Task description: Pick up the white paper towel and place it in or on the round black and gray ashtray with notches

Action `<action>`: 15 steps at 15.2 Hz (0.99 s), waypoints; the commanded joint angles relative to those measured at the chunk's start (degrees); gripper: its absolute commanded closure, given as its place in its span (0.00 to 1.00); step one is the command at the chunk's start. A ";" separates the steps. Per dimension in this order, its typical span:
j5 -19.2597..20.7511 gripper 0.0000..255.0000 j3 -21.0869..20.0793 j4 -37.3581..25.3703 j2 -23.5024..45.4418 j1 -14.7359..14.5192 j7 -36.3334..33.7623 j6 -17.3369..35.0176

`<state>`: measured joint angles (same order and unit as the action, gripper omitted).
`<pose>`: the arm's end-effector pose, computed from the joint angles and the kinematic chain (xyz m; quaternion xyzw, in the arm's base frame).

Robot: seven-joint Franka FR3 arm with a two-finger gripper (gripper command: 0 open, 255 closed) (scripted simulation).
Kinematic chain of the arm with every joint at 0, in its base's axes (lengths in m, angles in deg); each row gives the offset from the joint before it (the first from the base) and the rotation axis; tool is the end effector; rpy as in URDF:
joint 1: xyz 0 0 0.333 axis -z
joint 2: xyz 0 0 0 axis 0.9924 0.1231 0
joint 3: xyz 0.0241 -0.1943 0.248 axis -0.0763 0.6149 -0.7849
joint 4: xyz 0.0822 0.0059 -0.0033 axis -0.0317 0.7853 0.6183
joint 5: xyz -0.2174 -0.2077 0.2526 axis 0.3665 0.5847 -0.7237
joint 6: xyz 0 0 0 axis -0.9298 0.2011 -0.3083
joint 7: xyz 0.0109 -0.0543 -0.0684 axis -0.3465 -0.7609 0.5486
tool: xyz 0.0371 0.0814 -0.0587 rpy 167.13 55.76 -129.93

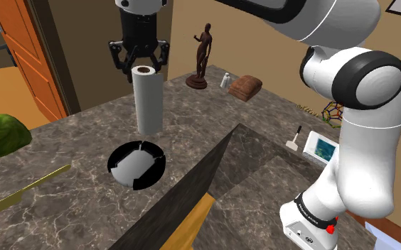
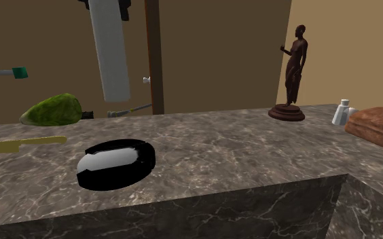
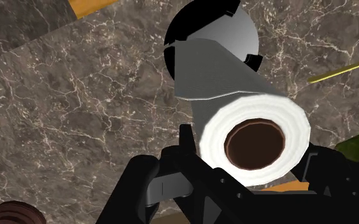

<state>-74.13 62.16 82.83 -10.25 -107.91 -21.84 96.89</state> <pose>0.5219 0.4285 0.5964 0.9971 -0.0655 0.0269 0.0288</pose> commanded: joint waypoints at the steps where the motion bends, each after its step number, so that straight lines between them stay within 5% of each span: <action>1: 2.62 1.00 0.44 -13.21 7.04 -4.94 -1.02 -6.38; 15: -0.09 1.00 -0.36 10.33 -0.31 0.41 -2.86 9.46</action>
<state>-74.12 61.83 91.88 -10.26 -107.75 -24.61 105.34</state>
